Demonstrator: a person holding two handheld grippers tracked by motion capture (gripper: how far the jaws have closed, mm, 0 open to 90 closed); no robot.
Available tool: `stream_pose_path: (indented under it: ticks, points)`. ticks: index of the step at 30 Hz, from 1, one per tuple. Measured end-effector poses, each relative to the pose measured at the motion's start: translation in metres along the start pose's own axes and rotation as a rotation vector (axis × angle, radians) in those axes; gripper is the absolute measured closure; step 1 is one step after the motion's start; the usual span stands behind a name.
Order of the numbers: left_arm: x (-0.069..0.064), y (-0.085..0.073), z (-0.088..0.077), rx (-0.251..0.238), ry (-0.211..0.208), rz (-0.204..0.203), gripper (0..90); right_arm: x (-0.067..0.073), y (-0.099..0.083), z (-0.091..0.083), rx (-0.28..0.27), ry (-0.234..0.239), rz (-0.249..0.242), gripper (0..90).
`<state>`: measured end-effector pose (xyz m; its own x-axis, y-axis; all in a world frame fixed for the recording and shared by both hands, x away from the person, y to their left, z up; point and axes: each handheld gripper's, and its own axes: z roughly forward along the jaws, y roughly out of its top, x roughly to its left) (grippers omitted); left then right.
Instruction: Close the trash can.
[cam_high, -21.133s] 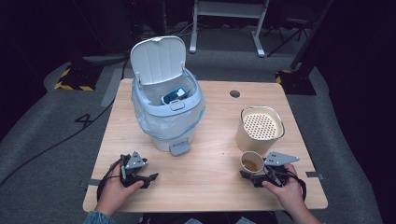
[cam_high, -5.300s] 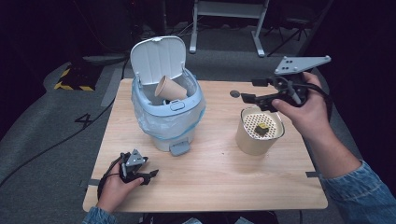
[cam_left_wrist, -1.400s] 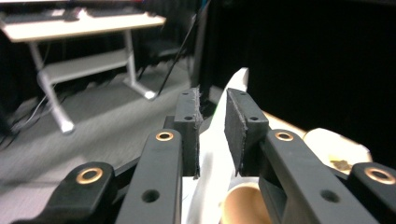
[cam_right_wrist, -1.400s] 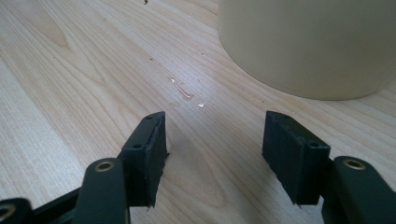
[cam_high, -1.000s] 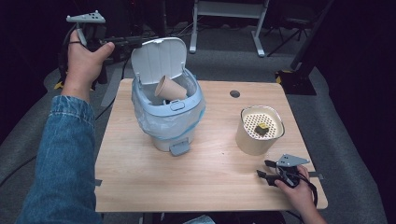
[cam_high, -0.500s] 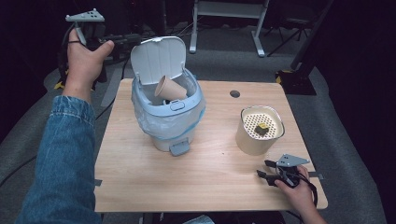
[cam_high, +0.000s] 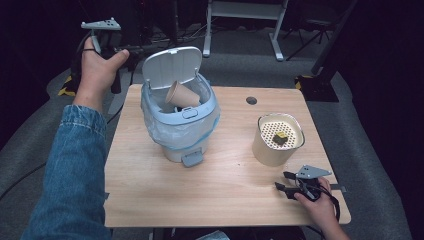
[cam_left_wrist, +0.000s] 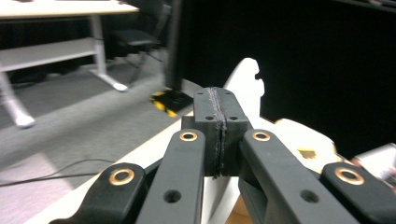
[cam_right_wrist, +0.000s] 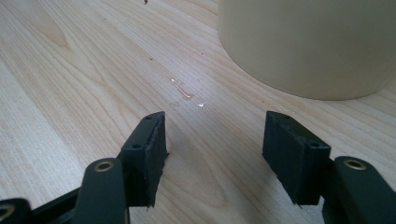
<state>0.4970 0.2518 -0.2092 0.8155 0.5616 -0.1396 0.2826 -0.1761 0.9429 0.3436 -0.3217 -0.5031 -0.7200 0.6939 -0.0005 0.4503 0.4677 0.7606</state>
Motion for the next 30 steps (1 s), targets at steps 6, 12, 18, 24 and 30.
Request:
stream_pose_path:
  ticks: [6,12,18,24,30]
  points:
    - [-0.02,-0.02,0.016,0.061,-0.086,0.032,87.2,0.0,0.0,0.0,0.0,0.0,-0.001,40.0]
    - [-0.034,-0.04,0.025,0.105,-0.136,0.029,86.5,0.0,0.0,0.0,0.001,0.0,-0.002,39.5]
    - [-0.041,-0.052,0.034,0.134,-0.163,0.019,85.5,0.001,0.001,0.001,0.003,-0.004,0.0,37.9]
    - [-0.047,-0.052,0.041,0.161,-0.148,0.024,86.1,0.001,0.0,0.001,0.003,-0.006,0.002,37.9]
    - [-0.051,-0.054,0.053,0.229,-0.126,0.037,88.6,0.001,0.0,0.001,0.003,-0.006,0.003,37.8]
